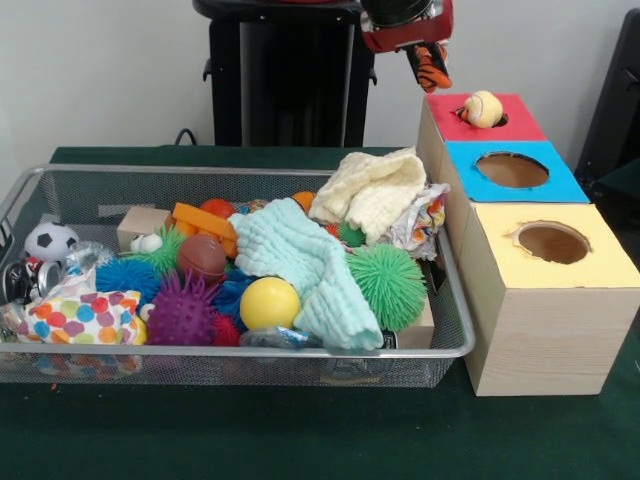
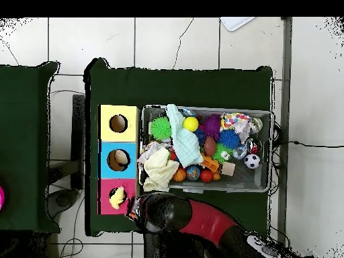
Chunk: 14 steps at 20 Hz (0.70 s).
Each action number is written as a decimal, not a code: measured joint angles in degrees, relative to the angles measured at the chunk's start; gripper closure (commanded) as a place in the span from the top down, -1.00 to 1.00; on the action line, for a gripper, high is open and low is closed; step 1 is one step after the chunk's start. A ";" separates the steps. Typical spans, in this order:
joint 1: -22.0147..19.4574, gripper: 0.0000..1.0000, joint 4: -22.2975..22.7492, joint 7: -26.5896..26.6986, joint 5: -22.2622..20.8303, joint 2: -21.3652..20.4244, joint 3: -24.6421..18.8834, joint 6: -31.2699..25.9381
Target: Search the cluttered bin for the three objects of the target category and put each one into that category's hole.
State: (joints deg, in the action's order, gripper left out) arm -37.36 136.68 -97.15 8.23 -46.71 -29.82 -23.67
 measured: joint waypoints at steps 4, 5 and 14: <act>0.55 -1.00 0.27 0.00 -0.02 -0.53 0.31 0.00; 0.89 -1.00 0.40 0.00 -0.04 -0.80 0.52 0.00; 1.04 -1.00 1.10 0.00 -0.02 -2.41 1.20 0.00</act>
State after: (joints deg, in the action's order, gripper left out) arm -36.32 137.78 -97.15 8.21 -49.12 -28.62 -23.67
